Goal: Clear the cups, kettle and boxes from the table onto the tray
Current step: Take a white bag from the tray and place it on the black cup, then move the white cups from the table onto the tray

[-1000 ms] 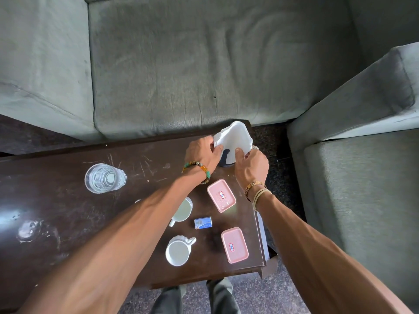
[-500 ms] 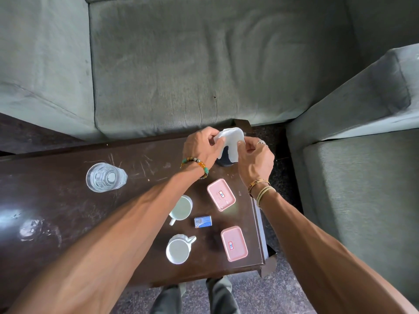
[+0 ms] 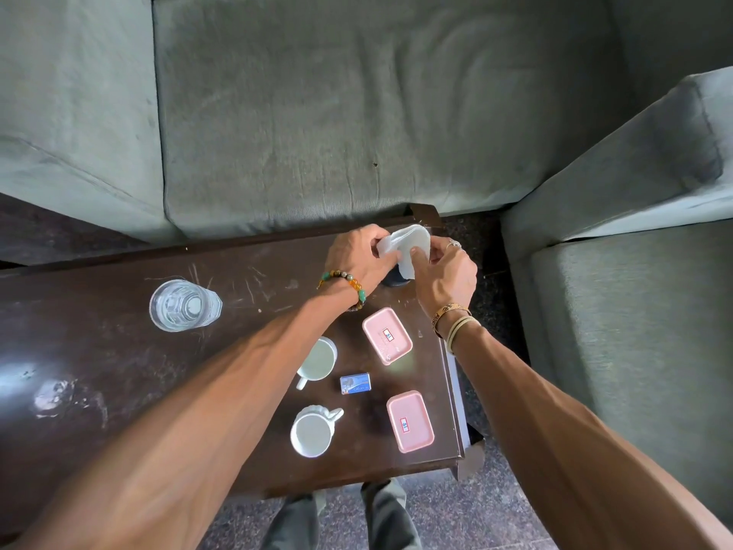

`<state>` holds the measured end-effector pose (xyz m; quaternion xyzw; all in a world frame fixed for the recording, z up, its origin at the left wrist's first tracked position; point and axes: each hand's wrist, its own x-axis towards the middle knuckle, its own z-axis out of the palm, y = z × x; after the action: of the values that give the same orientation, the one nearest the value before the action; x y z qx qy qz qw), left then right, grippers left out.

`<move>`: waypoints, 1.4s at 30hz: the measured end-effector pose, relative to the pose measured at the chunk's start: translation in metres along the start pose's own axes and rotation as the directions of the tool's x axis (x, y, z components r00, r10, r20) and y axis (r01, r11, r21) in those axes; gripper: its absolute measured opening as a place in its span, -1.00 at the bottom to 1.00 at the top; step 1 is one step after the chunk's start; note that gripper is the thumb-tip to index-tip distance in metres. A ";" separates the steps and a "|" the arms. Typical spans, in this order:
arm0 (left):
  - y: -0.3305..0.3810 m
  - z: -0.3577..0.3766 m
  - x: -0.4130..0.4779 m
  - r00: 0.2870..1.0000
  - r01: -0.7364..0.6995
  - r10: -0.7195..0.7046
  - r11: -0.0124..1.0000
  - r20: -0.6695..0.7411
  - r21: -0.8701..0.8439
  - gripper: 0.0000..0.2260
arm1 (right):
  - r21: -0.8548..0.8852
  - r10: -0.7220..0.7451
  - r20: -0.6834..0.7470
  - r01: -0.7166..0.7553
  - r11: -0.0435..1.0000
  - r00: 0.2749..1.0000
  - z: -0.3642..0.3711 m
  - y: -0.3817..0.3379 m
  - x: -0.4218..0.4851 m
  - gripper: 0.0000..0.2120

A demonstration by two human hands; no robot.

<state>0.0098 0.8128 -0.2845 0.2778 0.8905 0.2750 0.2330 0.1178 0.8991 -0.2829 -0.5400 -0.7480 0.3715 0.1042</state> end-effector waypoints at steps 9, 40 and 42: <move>-0.019 -0.025 -0.038 0.997 0.070 -0.071 0.992 -0.001 0.107 -0.43 | -0.067 0.103 0.093 -0.097 0.993 0.990 -0.034 0.016 -0.033 -0.04; 0.074 -0.306 -0.276 0.879 -0.291 0.420 0.848 -0.227 0.443 -0.59 | -0.182 -0.349 -0.170 0.318 0.930 0.922 -0.257 -0.142 -0.259 -0.20; 0.072 -0.318 -0.294 0.864 -0.295 0.436 0.843 -0.250 0.449 -0.59 | -0.199 -0.374 -0.183 0.338 0.920 0.909 -0.264 -0.147 -0.283 -0.18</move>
<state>0.0722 0.5652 0.0726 0.4339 0.8830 0.1733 -0.0443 0.2695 0.7451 0.0705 -0.4381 -0.8460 0.2228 0.2068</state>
